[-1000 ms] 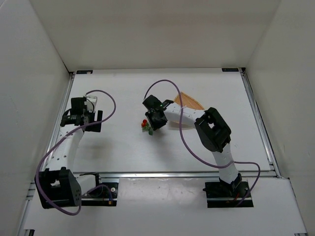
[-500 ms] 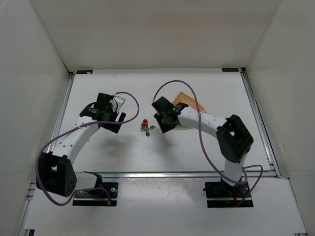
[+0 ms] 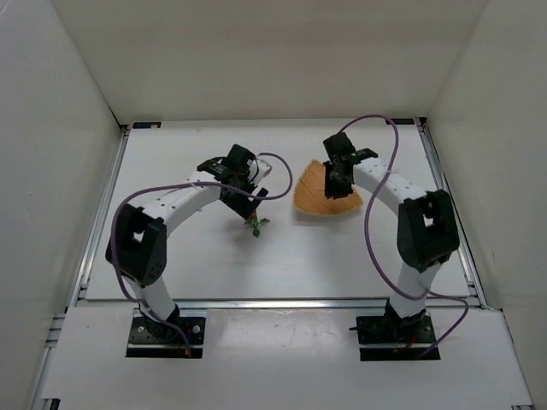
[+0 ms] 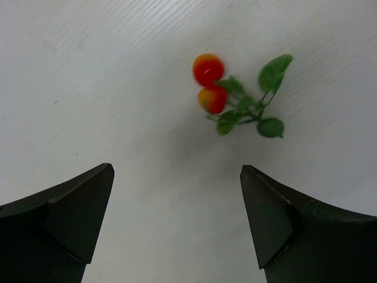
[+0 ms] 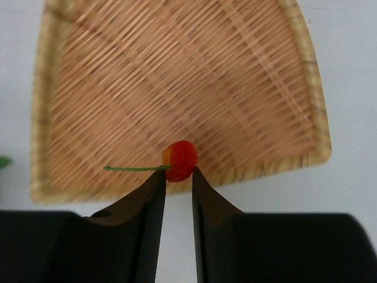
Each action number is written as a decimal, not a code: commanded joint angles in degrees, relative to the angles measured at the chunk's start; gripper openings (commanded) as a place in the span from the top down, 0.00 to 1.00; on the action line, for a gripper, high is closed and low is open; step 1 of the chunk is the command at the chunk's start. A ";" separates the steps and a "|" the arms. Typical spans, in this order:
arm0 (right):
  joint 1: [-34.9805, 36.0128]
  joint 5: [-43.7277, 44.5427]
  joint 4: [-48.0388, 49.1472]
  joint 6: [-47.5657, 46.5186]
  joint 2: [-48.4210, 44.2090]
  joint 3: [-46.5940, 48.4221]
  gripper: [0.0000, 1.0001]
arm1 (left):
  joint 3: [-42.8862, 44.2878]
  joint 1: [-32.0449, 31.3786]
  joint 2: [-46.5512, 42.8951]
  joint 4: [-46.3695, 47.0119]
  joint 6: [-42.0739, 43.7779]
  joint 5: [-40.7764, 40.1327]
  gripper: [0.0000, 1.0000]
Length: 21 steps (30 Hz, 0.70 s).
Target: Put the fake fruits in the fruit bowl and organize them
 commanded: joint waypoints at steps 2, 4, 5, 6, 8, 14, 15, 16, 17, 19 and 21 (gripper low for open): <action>-3.20 -5.70 -0.49 1.29 7.17 7.37 0.69 | 4.52 -2.95 4.27 0.06 -0.85 1.83 0.00; -4.35 -7.55 -2.33 1.29 10.60 9.23 0.58 | 6.44 -3.75 7.61 -0.55 -0.85 2.36 0.00; -5.05 -7.56 -2.95 1.29 11.30 9.85 0.46 | 6.45 -4.45 8.58 -0.55 -0.85 2.36 0.00; -5.05 -7.56 -3.48 1.29 11.31 9.85 0.39 | 7.32 -4.98 10.33 -0.55 -0.85 2.36 0.00; -5.58 -7.56 -3.48 1.29 11.31 9.86 0.26 | 8.03 -4.98 11.92 -0.55 -1.38 2.88 0.00; -6.11 -9.40 -2.16 2.43 0.96 5.11 0.25 | 10.58 -5.51 17.19 -0.55 -1.38 3.41 0.00; -6.11 -9.40 -2.16 2.43 -0.19 4.33 0.25 | 10.58 -5.51 17.72 -0.55 -1.38 3.41 0.03; -6.11 -8.88 -2.16 3.04 -1.25 4.32 0.25 | 10.58 -5.51 18.77 -1.08 -1.38 4.02 0.06; -6.11 -8.87 -2.16 3.05 -3.35 3.62 0.25 | 11.19 -5.51 18.78 -1.08 -1.38 4.81 0.16; -6.64 -8.87 -2.16 3.05 -5.29 2.92 0.25 | 11.20 -5.51 20.44 -1.70 -0.77 5.60 0.29; -6.64 -8.87 -2.16 3.57 -7.84 2.91 0.26 | 11.81 -5.51 20.45 -3.18 -0.07 5.61 0.47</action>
